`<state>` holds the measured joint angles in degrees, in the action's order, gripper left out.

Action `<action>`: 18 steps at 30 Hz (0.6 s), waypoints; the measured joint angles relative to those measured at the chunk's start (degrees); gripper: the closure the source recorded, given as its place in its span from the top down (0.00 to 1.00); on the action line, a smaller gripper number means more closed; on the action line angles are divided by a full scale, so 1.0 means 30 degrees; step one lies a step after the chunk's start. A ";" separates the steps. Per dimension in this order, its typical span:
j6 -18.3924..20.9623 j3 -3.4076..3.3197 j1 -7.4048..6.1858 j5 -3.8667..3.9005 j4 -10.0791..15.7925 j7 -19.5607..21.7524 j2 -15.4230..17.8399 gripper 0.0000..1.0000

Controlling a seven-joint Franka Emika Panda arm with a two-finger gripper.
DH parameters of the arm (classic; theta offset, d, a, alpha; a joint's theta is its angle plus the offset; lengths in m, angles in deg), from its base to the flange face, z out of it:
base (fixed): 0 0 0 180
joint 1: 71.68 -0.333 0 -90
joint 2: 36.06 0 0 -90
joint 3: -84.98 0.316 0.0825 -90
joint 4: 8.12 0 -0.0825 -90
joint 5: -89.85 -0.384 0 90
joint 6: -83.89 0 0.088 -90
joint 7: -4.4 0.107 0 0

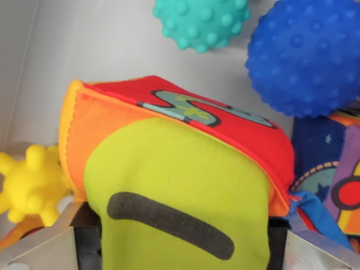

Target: Pick an object from the bin

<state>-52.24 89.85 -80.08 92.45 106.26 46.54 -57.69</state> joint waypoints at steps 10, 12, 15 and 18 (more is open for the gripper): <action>0.1719 0.0008 0.0000 -0.0213 -0.0411 -0.0146 0.1301 0.00; 0.1998 0.0008 0.0000 -0.0245 -0.0506 -0.0166 0.1488 0.00; 0.2562 0.0009 0.0000 -0.0283 -0.0707 -0.0199 0.1855 0.00; 0.3122 0.0011 0.0000 -0.0314 -0.0938 -0.0225 0.2175 0.00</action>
<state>-42.87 89.88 -80.08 91.51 103.45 45.86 -51.17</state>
